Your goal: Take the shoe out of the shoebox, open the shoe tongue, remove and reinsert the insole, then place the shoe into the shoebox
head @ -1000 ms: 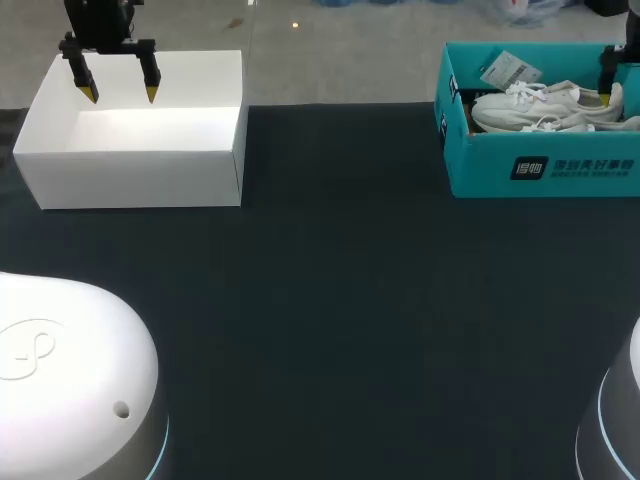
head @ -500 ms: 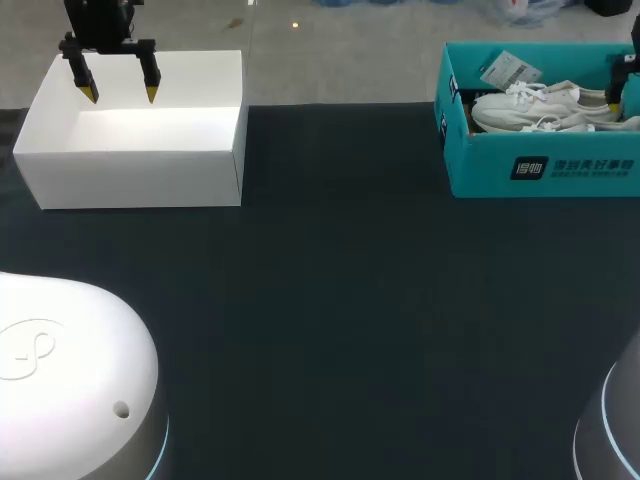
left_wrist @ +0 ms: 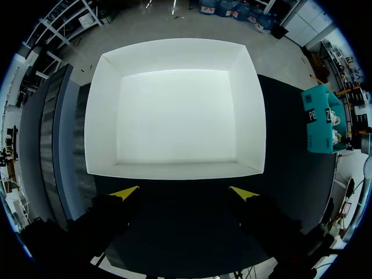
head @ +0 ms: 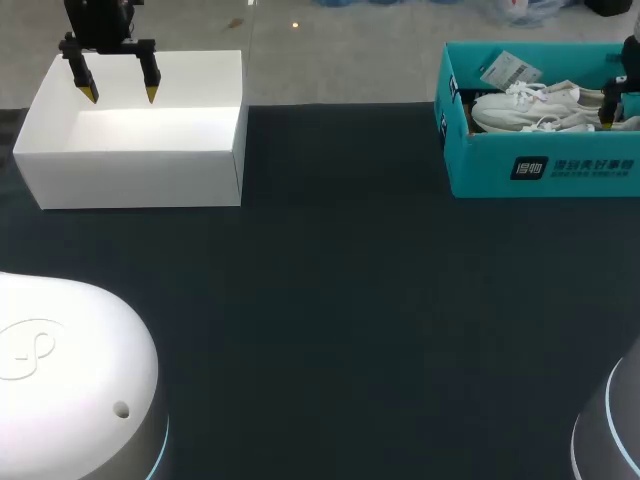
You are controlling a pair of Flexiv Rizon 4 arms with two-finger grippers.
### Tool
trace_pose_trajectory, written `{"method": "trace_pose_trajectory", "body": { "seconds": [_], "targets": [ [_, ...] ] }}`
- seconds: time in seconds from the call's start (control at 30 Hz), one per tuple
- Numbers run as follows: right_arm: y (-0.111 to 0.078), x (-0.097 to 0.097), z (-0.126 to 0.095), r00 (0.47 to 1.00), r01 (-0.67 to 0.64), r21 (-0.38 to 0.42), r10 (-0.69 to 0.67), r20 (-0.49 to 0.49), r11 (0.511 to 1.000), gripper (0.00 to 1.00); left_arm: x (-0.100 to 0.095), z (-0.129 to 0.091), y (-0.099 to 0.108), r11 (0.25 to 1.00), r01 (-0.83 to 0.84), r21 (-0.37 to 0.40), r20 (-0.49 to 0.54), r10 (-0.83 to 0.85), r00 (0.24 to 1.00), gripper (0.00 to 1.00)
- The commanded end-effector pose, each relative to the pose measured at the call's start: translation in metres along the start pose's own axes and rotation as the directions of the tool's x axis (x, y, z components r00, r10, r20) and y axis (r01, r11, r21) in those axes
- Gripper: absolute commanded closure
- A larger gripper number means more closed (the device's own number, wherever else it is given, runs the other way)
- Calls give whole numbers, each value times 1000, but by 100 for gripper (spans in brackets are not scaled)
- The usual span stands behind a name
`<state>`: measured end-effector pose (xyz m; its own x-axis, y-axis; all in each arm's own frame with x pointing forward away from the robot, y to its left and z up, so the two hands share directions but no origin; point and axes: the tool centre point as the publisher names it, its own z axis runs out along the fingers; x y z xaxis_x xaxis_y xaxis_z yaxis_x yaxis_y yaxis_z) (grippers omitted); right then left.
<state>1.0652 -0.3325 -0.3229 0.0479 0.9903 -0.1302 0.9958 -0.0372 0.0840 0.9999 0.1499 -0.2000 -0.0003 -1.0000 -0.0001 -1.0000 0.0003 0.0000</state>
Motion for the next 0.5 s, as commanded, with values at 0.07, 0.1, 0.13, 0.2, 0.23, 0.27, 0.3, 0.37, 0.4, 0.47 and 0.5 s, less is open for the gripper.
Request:
{"method": "trace_pose_trajectory", "body": {
  "seconds": [0.07,0.1,0.13,0.2,0.23,0.27,0.3,0.37,0.4,0.47,0.5],
  "targets": [
    [10,-1,14,1000,1,13,-2,2,1000,0,0,0,0,1000,0,0,0,0,1000,0],
    [11,-2,16,1000,1,15,-1,3,1000,0,0,0,0,1000,0,0,0,0,1000,0],
    [11,-2,17,1000,2,16,-2,4,1000,0,0,0,0,1000,0,0,0,0,1000,0],
    [11,-3,21,1000,3,23,-3,5,1000,0,0,0,0,1000,0,0,0,0,1000,0],
    [11,-3,23,1000,4,25,-4,4,1000,0,0,0,0,1000,0,0,0,0,1000,0],
    [11,-3,25,1000,1,29,-1,-1,1000,0,0,0,0,1000,0,0,0,0,1000,0],
    [11,-4,27,1000,0,29,0,-2,1000,0,0,0,0,1000,0,0,0,0,1000,0],
    [12,-7,32,1000,-11,36,11,-6,999,0,0,0,0,1000,0,0,0,0,1000,0],
    [13,-8,34,1000,-16,41,16,-6,999,0,0,0,0,1000,0,0,0,0,1000,0],
    [14,-11,37,1000,-24,48,25,-1,999,13,0,0,0,1000,0,0,0,0,1000,0],
    [14,-12,38,1000,-31,55,31,-2,998,20,0,0,0,1000,0,0,0,0,1000,0]
  ]
}}
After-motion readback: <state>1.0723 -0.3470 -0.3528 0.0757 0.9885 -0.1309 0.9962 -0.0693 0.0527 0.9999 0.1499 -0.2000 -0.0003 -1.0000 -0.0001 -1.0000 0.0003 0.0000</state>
